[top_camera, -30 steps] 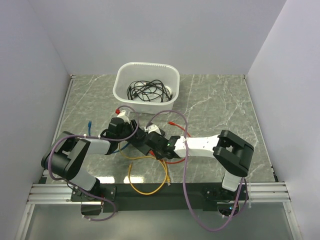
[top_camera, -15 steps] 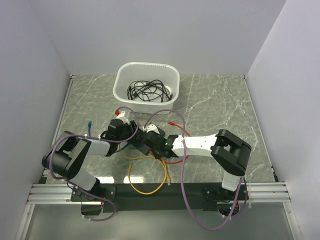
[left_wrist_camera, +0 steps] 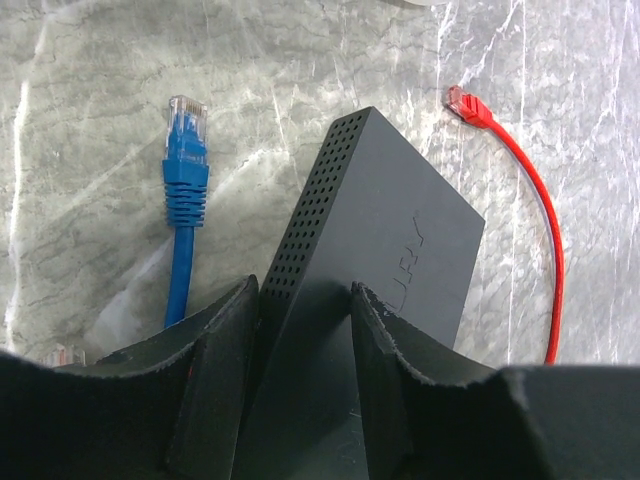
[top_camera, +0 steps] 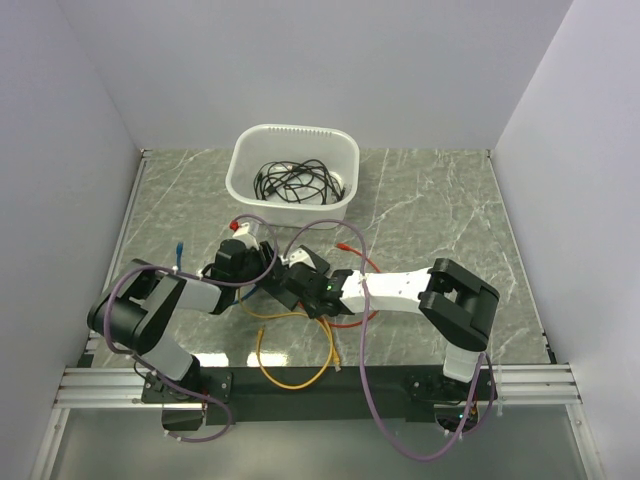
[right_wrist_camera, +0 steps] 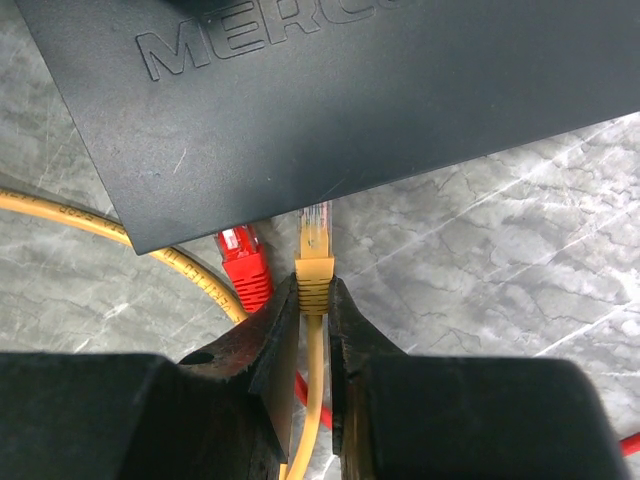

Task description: Insert the plug into the switch port

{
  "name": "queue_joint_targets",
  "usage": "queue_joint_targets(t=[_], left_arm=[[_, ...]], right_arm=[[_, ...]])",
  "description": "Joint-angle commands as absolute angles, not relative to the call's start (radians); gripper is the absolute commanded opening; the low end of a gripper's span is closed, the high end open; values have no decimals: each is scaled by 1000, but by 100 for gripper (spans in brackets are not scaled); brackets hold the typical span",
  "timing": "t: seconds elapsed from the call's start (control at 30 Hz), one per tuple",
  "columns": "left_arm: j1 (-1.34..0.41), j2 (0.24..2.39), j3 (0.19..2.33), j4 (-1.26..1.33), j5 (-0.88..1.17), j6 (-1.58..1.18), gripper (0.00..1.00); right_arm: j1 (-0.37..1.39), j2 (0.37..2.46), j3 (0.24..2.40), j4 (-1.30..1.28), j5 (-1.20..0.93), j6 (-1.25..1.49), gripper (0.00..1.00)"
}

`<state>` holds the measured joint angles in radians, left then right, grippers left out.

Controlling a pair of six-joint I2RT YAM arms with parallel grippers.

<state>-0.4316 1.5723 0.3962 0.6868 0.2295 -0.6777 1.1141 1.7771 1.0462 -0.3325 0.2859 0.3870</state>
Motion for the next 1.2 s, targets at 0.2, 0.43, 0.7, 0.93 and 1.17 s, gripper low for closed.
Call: queue_joint_targets(t=[0.2,0.43,0.7,0.93,1.17], left_arm=[[-436,1606,365,736,314,-675,48],[-443,1612,354,776,347,-667,48],[-459,1631,350,801,353,-669,47],[-465,1628,339,802,350,-667,47],[-474,1631,324,825,360,-676,45]], right_arm=[[1131,1779,1097,-278,298,287,0],[1127,1784,1111,-255,275,241,0],[1121,1802,1135,-207,272,221,0],[1114,1813,1135,-198,296,233,0],[1106,1787,1115,-166,324,247,0]])
